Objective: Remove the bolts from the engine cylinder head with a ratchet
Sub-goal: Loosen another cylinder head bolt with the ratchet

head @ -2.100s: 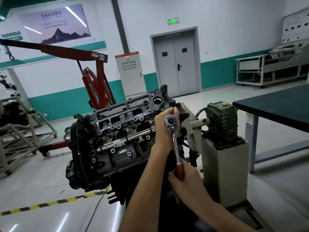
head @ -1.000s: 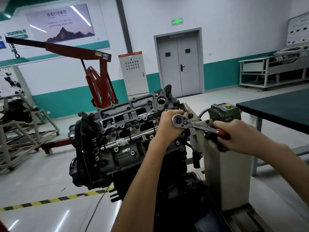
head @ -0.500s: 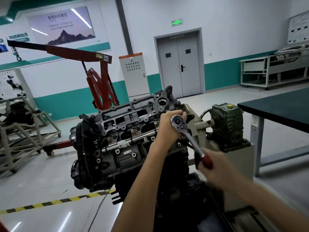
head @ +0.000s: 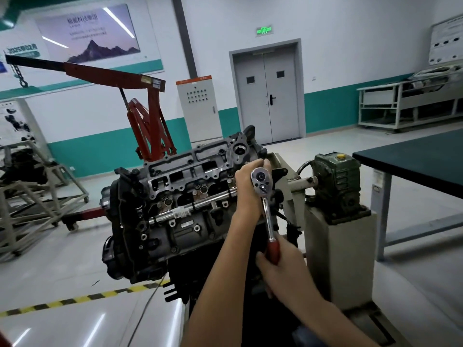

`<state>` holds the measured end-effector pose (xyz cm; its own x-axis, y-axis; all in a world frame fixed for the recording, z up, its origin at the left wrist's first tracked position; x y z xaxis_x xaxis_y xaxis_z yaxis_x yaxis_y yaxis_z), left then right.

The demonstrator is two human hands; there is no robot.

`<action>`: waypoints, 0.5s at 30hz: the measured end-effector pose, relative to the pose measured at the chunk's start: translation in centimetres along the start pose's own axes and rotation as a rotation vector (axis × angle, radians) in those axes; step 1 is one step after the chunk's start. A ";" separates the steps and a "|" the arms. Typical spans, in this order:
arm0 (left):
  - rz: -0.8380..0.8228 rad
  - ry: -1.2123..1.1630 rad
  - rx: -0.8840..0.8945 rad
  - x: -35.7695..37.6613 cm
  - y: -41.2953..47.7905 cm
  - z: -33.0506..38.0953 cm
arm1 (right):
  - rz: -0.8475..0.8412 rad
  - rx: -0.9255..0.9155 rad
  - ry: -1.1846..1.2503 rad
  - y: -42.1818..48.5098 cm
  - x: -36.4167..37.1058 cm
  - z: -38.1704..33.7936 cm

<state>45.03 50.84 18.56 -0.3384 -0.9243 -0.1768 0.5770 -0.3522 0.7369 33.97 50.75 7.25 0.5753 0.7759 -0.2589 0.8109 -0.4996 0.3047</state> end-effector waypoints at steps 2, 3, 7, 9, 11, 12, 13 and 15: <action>-0.068 0.017 0.036 -0.5 -0.1 0.1 | 0.010 -0.028 -0.042 0.4 -0.5 -0.5; -0.120 0.030 0.050 -0.7 -0.1 0.3 | 0.021 -0.063 -0.143 0.8 -2.1 -0.7; -0.290 0.178 0.194 -0.6 -0.1 1.9 | -0.141 -0.142 -0.593 4.1 -8.8 -1.1; -0.304 0.167 0.229 -0.3 -0.2 2.2 | -0.179 -0.244 -0.818 6.1 -11.0 -2.8; -0.248 0.099 0.203 -0.4 -0.2 1.8 | -0.136 -0.343 -0.939 7.3 -12.1 -4.4; -0.210 0.072 0.187 -0.5 -0.2 1.6 | -0.113 -0.350 -0.945 7.4 -12.2 -4.5; -0.178 0.051 0.177 -0.4 -0.3 1.4 | -0.102 -0.320 -0.909 7.2 -12.1 -4.0; -0.120 0.016 0.183 -0.3 -0.5 1.2 | -0.102 -0.206 -0.695 5.4 -10.5 -1.9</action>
<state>43.90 51.45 19.01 -0.3834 -0.8803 -0.2795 0.3887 -0.4283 0.8158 32.09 40.71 13.38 0.4883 0.3575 -0.7961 0.8670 -0.3022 0.3962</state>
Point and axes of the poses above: each hand's wrist, its own y-axis towards the middle knuckle, its own x-axis out of the palm, z = x × y, the point moved 7 cm from there along y, towards the middle knuckle, and after that the axes turned 4 degrees about x, right-handed, at the moved point
